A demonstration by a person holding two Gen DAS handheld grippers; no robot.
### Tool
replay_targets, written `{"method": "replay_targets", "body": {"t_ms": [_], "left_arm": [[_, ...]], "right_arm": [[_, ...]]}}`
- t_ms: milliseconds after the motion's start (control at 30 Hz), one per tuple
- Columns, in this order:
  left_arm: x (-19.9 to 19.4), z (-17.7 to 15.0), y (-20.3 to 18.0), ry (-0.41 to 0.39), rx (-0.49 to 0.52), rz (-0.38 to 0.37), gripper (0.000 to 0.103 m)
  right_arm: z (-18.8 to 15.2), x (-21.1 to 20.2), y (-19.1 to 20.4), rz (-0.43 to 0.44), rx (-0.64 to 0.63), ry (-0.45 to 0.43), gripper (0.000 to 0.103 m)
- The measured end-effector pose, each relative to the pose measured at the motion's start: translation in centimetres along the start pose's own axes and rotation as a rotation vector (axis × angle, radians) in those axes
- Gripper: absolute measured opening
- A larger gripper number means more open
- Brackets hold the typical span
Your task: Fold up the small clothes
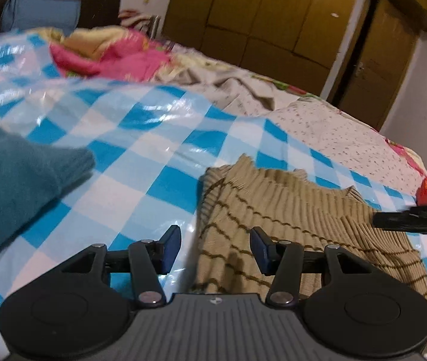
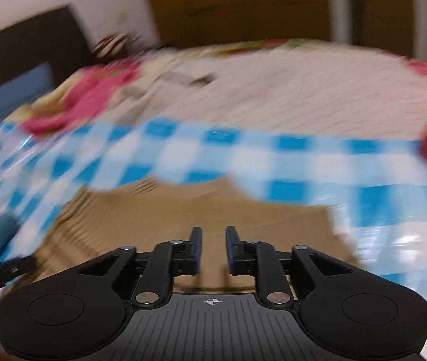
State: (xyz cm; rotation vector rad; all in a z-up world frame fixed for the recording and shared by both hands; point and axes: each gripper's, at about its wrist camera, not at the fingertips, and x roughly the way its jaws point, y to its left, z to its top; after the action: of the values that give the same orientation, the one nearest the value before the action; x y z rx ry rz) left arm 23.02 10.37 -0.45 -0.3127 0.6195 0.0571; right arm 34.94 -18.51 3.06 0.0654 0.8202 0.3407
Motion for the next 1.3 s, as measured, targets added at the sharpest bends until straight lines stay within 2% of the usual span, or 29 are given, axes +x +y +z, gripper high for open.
{"method": "replay_targets", "body": {"t_ms": [67, 133, 200, 233, 267, 333, 433, 567, 633, 733, 800, 867, 1000, 1067, 1133, 1200, 1300], "left_arm": [[-0.2, -0.3, -0.3, -0.02, 0.019, -0.013, 0.062], [-0.1, -0.8, -0.3, -0.025, 0.022, -0.028, 0.062], [0.0, -1.4, -0.1, -0.021, 0.032, -0.045, 0.062], [0.1, -1.6, 0.0, -0.017, 0.039, -0.044, 0.062], [0.2, -1.8, 0.0, -0.016, 0.044, -0.042, 0.062], [0.1, -1.9, 0.1, -0.028, 0.045, -0.041, 0.062], [-0.2, -1.7, 0.3, -0.053, 0.023, -0.065, 0.062], [0.8, -2.3, 0.1, -0.022, 0.042, -0.044, 0.062], [1.4, -2.8, 0.2, 0.004, 0.051, -0.024, 0.063], [1.3, -2.7, 0.3, -0.004, 0.056, -0.018, 0.063], [1.1, -2.6, 0.5, -0.011, 0.048, -0.013, 0.063], [1.3, -2.7, 0.7, -0.007, 0.029, -0.016, 0.063], [1.2, -2.8, 0.5, -0.014, 0.043, -0.019, 0.063], [1.2, -2.9, 0.5, -0.013, 0.043, -0.022, 0.063], [1.2, -2.9, 0.6, -0.012, 0.045, -0.024, 0.063], [1.3, -3.0, 0.5, -0.004, 0.064, -0.012, 0.066], [1.6, -3.2, 0.4, -0.003, 0.1, 0.021, 0.07]], "right_arm": [[0.1, 1.9, 1.4, 0.023, 0.006, 0.038, 0.038], [0.0, 3.7, 2.1, 0.029, 0.03, 0.08, 0.04], [-0.4, 5.1, 2.9, -0.011, 0.026, 0.106, 0.035], [-0.6, 5.8, 3.2, -0.064, 0.006, 0.113, 0.023], [-0.6, 6.0, 3.5, -0.094, -0.004, 0.115, 0.004], [-0.5, 6.0, 3.8, -0.103, 0.0, 0.099, 0.004], [0.4, 4.5, 3.9, -0.096, 0.027, 0.018, 0.004], [2.3, 3.5, 3.4, -0.1, 0.135, -0.114, 0.002], [2.4, 5.2, 3.2, -0.138, 0.137, -0.102, 0.002], [1.4, 8.2, 2.7, -0.241, 0.1, -0.032, 0.002], [0.9, 8.2, 2.1, -0.243, 0.123, -0.031, 0.002], [0.8, 7.0, 1.5, -0.201, 0.168, -0.052, 0.01], [0.8, 4.5, 1.3, -0.151, 0.16, -0.041, 0.019], [0.3, 3.8, 1.5, -0.091, 0.171, -0.018, 0.037], [-0.2, 3.8, 2.3, -0.114, 0.129, -0.001, 0.045], [-0.7, 4.7, 2.9, -0.167, 0.086, 0.016, 0.043], [-1.0, 6.5, 2.9, -0.235, 0.064, 0.053, 0.015]]}}
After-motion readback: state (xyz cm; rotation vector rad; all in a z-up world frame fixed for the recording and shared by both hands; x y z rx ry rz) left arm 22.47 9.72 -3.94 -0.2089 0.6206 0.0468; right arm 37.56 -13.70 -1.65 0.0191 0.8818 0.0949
